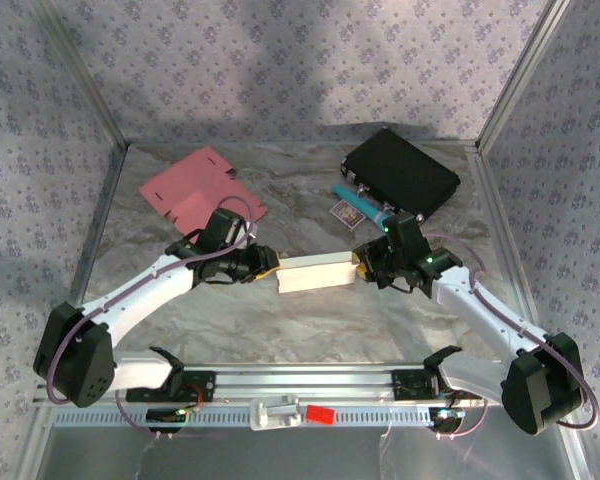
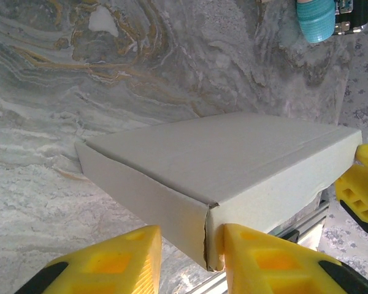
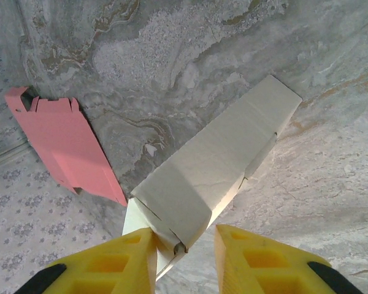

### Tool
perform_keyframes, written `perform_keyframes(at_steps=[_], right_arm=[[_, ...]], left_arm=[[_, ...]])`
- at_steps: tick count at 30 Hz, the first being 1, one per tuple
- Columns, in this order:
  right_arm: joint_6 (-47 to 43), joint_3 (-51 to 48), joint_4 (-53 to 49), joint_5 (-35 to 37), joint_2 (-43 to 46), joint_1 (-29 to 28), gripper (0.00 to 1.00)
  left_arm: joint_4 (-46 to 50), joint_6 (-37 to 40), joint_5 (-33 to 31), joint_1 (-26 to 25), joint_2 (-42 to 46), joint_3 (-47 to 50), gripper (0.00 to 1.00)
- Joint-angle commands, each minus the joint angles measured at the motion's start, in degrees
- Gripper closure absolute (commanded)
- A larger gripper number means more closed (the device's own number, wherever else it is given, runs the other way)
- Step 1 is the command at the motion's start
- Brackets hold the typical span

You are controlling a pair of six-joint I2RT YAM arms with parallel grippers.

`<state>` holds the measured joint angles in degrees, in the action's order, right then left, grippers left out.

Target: Fold the paper box

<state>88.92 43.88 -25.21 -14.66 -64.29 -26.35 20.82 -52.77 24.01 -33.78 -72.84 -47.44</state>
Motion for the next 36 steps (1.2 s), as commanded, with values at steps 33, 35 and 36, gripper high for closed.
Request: perform_keyframes(at_steps=[33, 35, 36], right_arm=[[12.1, -2.1, -14.1, 9.6, 10.4, -5.2, 0.32], [14.3, -5.2, -12.7, 9.8, 13.5, -4.9, 0.30], [14.8, -6.2, -12.6, 10.5, 15.0, -4.9, 0.29]], left_arm=[[-6.3, 2.9, -8.6, -15.6, -5.6, -1.7, 0.77], [-7.4, 3.4, -9.3, -16.8, -5.6, -1.4, 0.77], [-8.1, 3.7, -9.6, -17.4, -5.7, -1.1, 0.77]])
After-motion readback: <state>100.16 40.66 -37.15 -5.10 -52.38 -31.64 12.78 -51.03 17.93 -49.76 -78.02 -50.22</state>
